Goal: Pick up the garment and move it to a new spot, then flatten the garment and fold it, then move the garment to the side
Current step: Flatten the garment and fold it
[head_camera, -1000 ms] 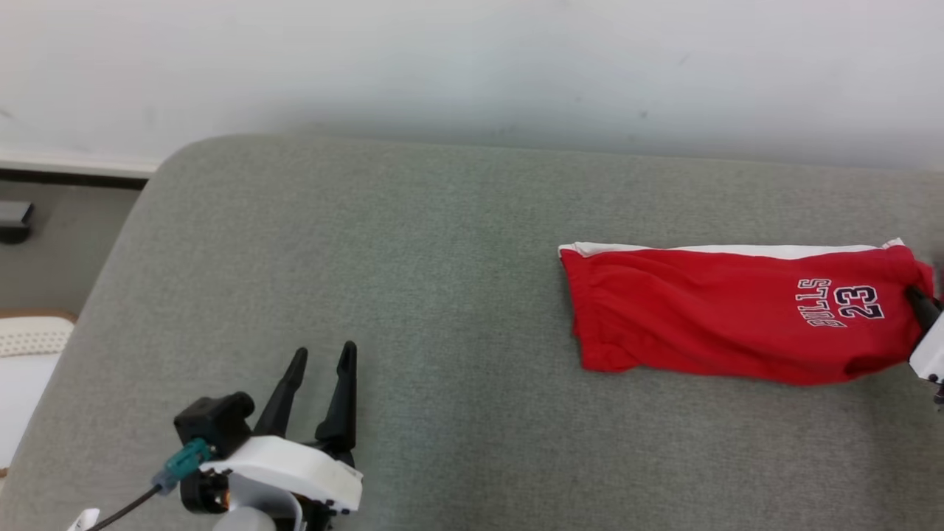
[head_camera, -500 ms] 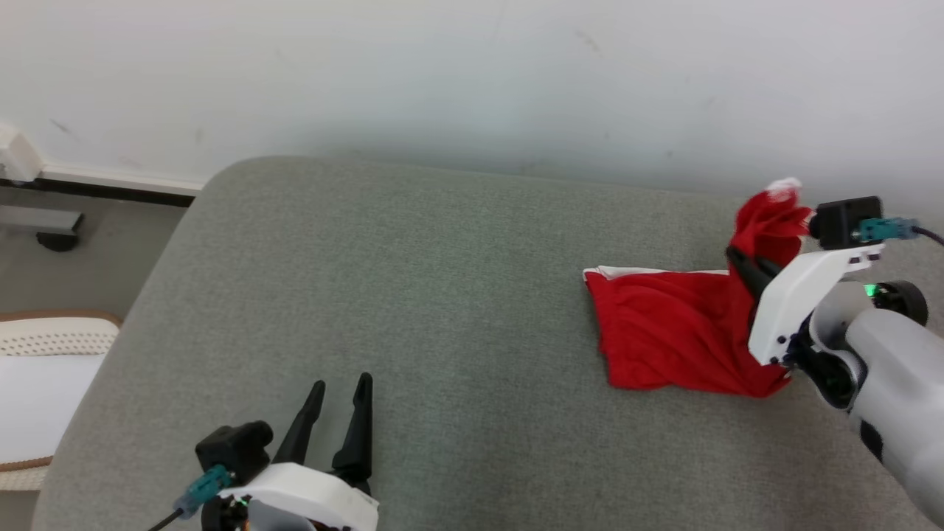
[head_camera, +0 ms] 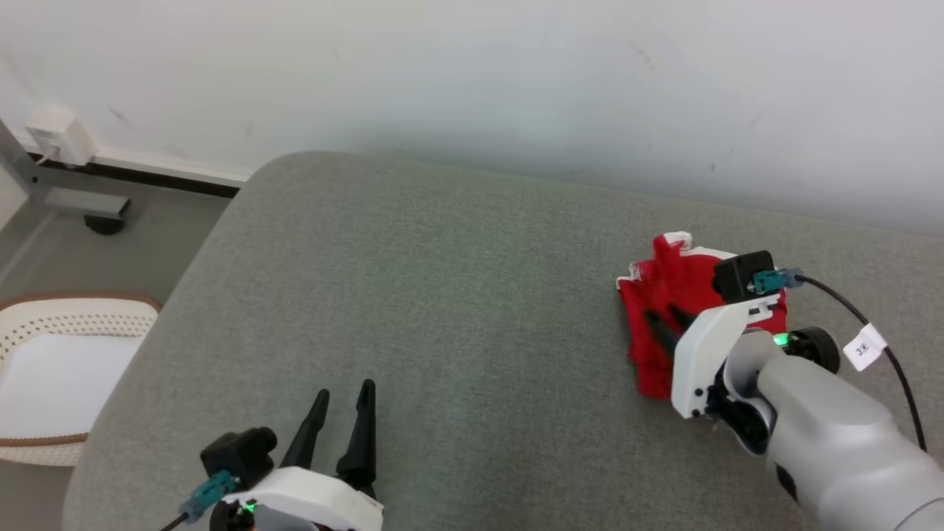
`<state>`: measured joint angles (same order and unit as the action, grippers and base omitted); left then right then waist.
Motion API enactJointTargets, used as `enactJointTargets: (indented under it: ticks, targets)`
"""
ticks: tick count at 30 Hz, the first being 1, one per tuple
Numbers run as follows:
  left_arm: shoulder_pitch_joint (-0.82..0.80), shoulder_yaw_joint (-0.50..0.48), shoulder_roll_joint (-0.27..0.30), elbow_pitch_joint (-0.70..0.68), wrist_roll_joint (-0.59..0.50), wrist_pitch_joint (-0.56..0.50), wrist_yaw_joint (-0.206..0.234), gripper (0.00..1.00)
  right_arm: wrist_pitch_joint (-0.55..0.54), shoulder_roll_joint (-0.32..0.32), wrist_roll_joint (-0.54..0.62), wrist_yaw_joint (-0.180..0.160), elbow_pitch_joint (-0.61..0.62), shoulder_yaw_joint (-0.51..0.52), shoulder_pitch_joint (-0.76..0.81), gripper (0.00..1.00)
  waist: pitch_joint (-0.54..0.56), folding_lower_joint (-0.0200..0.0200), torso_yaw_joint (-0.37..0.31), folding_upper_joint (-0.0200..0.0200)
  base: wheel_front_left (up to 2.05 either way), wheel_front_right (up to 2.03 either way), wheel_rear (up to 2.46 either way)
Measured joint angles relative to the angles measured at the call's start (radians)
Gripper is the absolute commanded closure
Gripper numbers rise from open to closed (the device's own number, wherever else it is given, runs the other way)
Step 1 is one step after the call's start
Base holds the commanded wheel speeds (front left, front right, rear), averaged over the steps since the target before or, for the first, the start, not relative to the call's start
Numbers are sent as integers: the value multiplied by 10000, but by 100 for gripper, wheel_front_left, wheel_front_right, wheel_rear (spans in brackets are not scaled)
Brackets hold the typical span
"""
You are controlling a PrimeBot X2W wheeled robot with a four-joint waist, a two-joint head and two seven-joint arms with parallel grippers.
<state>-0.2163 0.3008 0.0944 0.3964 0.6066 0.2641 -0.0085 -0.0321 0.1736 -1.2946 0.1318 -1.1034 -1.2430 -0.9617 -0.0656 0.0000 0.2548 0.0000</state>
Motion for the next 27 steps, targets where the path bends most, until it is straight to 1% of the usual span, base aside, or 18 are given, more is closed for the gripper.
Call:
enactJointTargets:
  ticks: [4, 8, 12, 13, 16, 19, 22, 24, 27]
  targets:
    - [-2, -159, -58, 25, -86, 0, -15, 0, 546, -366, -128, 0, 213, 150, 176, 0, -28, 0, -239, 0, 0, 0, 0]
    - [-9, -387, -40, -92, -232, 0, -27, 0, 1381, -299, -196, 0, 1016, 280, 310, 0, -29, 0, -555, 0, 0, 0, 0]
    - [17, -623, -19, -209, -347, 0, 2, 0, 2341, 230, -286, 0, 2226, 520, 445, 0, -6, 0, -933, 0, 0, 0, 0]
    - [42, -675, -10, -232, -364, 0, 4, 0, 2577, 408, -347, 0, 2522, 761, 460, 0, 4, 0, -1036, 0, 0, 0, 0]
    - [174, -825, -4, -324, -462, 0, 19, 0, 2895, 1129, -144, 0, 2934, 1275, 470, 0, 36, 0, -1337, 0, 0, 0, 0]
    - [196, -907, -27, -474, -569, 0, 46, 0, 2934, 1810, 121, 0, 2986, 2265, 667, 0, 68, 0, -1572, 0, 0, 0, 0]
    - [208, -945, -36, -585, -809, 0, 44, 0, 2945, 2245, 715, 0, 2794, 3196, 1005, 0, 59, 0, -1676, 0, 0, 0, 0]
    - [210, -980, -46, -673, -899, 0, 44, 0, 2945, 2382, 1150, 0, 2569, 3701, 1233, 0, 19, 1, -1671, 0, 0, 0, 0]
    - [207, -1043, -84, -821, -1047, 0, 23, 0, 2945, 2336, 1678, 0, 2263, 4230, 1367, 0, -74, 0, -1608, 0, 0, 0, 0]
